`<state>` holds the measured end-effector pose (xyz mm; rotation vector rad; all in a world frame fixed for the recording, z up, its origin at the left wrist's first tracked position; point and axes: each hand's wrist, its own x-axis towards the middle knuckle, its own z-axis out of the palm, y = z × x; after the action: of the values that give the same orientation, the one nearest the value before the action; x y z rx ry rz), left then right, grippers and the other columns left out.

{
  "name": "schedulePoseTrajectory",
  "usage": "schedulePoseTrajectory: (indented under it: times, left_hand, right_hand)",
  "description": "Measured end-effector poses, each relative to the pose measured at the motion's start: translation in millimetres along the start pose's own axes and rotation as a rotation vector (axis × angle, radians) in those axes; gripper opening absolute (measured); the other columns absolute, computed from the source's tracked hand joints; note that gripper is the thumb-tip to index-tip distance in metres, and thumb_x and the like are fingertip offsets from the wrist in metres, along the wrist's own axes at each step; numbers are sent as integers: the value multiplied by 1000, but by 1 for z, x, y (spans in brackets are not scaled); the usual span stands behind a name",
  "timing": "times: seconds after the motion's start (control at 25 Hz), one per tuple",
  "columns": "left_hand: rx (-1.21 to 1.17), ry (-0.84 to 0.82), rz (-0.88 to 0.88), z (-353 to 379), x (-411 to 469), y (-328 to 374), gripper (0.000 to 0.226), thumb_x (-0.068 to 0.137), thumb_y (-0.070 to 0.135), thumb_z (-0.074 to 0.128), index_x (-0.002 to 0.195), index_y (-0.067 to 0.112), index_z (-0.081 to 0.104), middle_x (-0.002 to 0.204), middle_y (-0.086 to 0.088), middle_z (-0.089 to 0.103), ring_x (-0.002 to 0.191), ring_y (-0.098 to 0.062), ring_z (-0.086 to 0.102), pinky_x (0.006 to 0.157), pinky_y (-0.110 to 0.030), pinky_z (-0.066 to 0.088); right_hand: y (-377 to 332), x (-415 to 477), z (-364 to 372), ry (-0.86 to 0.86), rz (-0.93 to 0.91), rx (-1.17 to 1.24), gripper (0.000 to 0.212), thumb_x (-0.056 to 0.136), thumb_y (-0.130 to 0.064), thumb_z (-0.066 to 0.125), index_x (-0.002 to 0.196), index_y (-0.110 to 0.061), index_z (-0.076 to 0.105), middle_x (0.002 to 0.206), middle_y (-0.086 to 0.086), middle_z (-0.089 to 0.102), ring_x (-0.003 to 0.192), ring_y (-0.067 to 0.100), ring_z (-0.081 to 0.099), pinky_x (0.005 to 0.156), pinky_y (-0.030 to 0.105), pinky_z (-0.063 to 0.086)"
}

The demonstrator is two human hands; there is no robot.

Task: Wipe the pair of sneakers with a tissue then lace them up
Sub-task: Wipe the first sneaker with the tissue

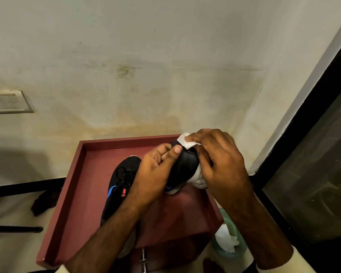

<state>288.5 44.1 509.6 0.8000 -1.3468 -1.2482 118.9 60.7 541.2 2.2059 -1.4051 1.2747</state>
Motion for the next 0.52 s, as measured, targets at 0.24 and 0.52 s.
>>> schedulePoseTrajectory:
  times: [0.24, 0.52]
  left_hand:
    - [-71, -160, -38, -6, -4, 5, 32, 94, 8, 65, 124, -1, 59, 119, -15, 76, 112, -27, 73, 93, -33, 60]
    - [-234, 48, -63, 1, 3, 12, 25, 98, 3, 60, 123, 1, 62, 104, -9, 80, 95, -17, 78, 77, -22, 61]
  right_hand:
    - [8, 5, 0, 0, -15, -57, 33, 94, -4, 54, 121, -8, 72, 121, 8, 69, 112, 27, 62, 102, 25, 41]
    - [-7, -20, 14, 54, -108, -152, 26, 101, -3, 61, 124, -5, 73, 123, 11, 71, 113, 27, 64, 106, 34, 49]
